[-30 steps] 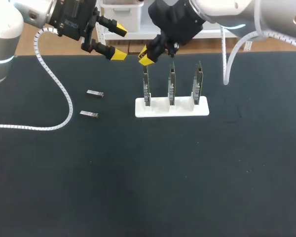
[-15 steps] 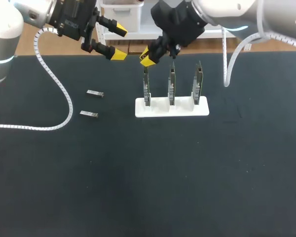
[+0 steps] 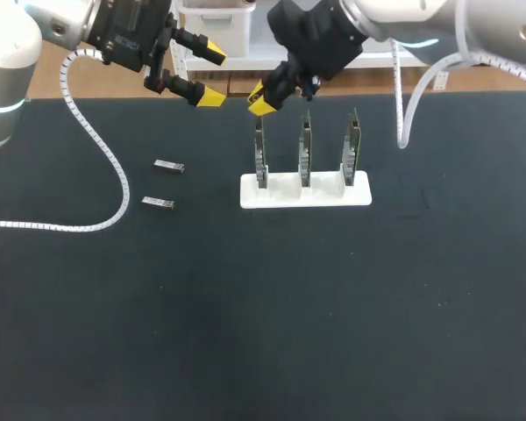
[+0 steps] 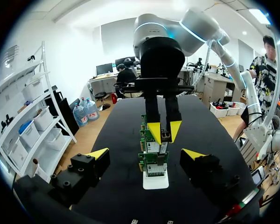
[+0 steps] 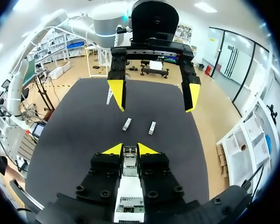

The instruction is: Pick up the optical module with the left hand, and insert it into the network port with the right hand.

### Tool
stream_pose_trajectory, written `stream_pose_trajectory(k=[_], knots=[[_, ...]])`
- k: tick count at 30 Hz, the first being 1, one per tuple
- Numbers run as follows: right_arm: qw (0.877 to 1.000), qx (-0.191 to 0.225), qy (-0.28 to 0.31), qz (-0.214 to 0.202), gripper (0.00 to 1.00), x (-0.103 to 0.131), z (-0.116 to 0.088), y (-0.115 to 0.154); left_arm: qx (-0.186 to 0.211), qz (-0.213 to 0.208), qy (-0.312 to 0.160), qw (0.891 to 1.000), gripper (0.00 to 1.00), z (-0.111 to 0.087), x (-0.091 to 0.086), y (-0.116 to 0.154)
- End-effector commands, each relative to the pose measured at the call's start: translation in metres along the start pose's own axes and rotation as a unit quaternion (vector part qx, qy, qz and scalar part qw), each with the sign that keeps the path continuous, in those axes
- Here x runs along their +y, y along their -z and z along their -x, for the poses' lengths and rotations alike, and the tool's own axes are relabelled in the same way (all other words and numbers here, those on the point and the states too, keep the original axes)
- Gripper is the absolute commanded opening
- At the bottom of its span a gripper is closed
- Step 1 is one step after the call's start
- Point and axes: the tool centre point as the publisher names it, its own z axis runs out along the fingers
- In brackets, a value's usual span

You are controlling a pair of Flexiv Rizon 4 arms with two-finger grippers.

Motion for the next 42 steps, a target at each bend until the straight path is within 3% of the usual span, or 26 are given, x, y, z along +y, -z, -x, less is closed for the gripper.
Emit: stream_pose_trajectory(k=[1,18,42], knots=[[1.000,-0.002,-0.002,0.004,0.00,-0.0025,-0.0010,-0.0025,0.003,0.000,0.001,1.000,1.00,0.0009,0.0002,0.0001],[1.000,0.001,0.003,-0.008,0.00,0.0012,0.0062,0.0039,0.003,0.000,0.001,1.000,1.00,0.0009,0.0002,0.0001],[1.000,-0.005,-0.013,-0.010,0.00,0.0064,-0.0022,0.0002,0.003,0.000,0.001,1.000,1.00,0.0009,0.0002,0.0001]])
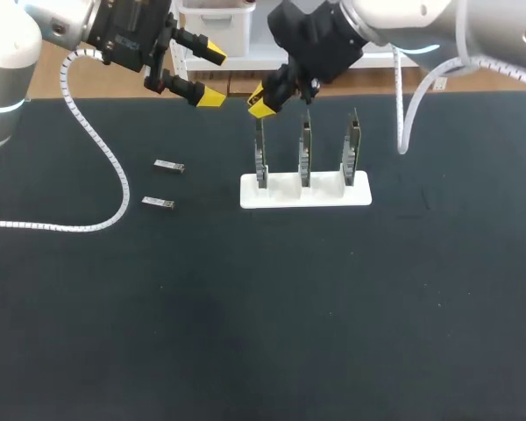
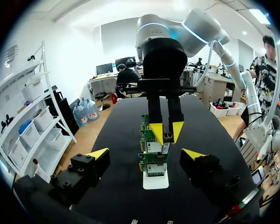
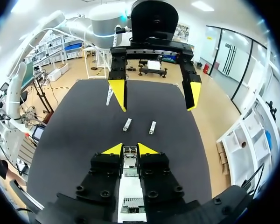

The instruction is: Pick up the optical module with the left hand, and insert it into the network port with the right hand.

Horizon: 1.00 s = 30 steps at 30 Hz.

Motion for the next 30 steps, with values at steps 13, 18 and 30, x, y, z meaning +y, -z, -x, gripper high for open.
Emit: stream_pose_trajectory(k=[13,18,30], knots=[[1.000,-0.001,0.000,-0.005,0.00,0.0009,-0.0026,0.0031,0.003,0.000,0.001,1.000,1.00,0.0009,0.0002,0.0001],[1.000,-0.002,0.001,0.001,0.00,-0.0005,-0.0015,-0.0002,0.003,0.000,0.001,1.000,1.00,0.0009,0.0002,0.0001],[1.000,-0.001,0.005,0.003,0.00,-0.0038,-0.0012,0.0013,0.003,0.000,0.001,1.000,1.00,0.0009,0.0002,0.0001]])
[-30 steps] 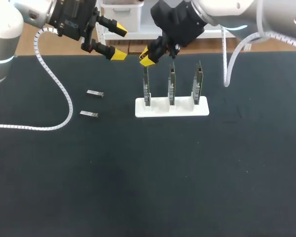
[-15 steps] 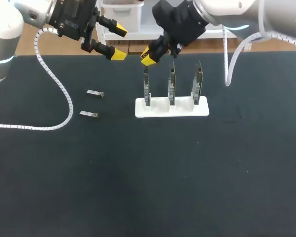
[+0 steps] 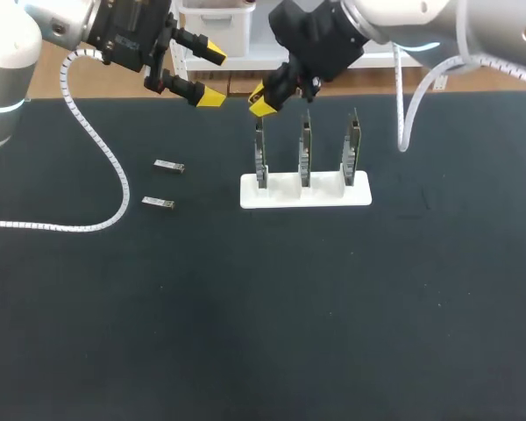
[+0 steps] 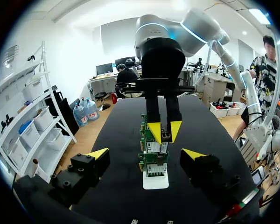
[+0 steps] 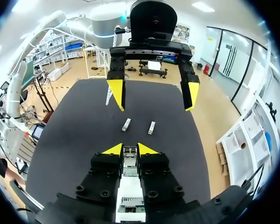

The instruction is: Pick up the optical module with the left hand, and insert it into the network port with the right hand.

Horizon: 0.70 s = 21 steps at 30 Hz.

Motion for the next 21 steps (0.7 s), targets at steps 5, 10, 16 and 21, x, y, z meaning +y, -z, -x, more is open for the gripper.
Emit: stream_pose_trajectory(k=[5,10,16,21], knots=[[1.000,-0.001,0.005,0.004,0.00,-0.0026,0.0017,-0.0013,0.003,0.000,0.001,1.000,1.00,0.0009,0.0002,0.0001],[1.000,-0.005,0.000,0.004,0.00,-0.0019,-0.0017,-0.0020,0.003,0.000,0.001,1.000,1.00,0.0009,0.0002,0.0001],[1.000,-0.006,-0.002,0.006,0.00,-0.0030,-0.0037,-0.0025,0.003,0.000,0.001,1.000,1.00,0.0009,0.0002,0.0001],[1.000,-0.007,0.006,0.009,0.00,-0.0040,0.0015,-0.0036,0.003,0.000,0.001,1.000,1.00,0.0009,0.0002,0.0001]])
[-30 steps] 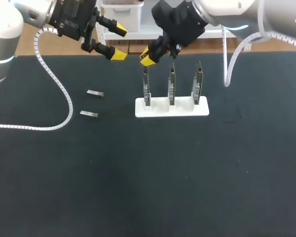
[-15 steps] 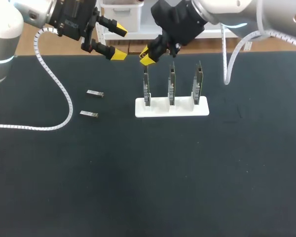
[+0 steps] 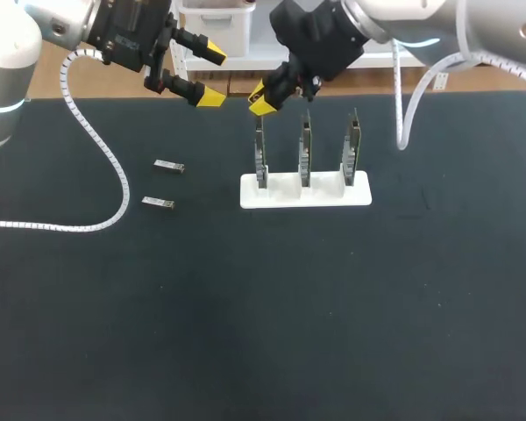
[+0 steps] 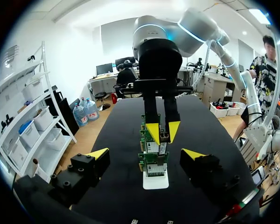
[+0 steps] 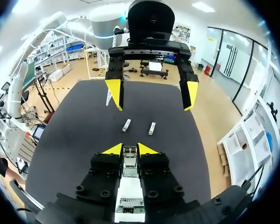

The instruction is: Pick up the optical module with the left hand, and insert it into the network port with the right hand.

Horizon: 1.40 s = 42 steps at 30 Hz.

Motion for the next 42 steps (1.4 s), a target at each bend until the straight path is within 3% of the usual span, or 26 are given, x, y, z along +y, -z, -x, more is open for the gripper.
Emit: stream_pose_trajectory(k=[1,8,11,42], knots=[[1.000,-0.001,0.005,0.000,0.00,-0.002,0.003,-0.002,0.003,0.000,0.001,1.000,1.00,0.001,0.000,0.000],[1.000,-0.002,0.009,-0.010,0.00,0.003,0.006,0.002,0.003,0.000,0.001,1.000,1.00,0.001,0.000,0.000],[1.000,-0.026,0.008,-0.008,0.00,0.004,0.005,0.000,0.003,0.000,0.001,1.000,1.00,0.001,0.000,0.000],[1.000,-0.017,-0.002,-0.003,0.00,0.000,-0.002,-0.003,0.003,0.000,0.001,1.000,1.00,0.001,0.000,0.000]])
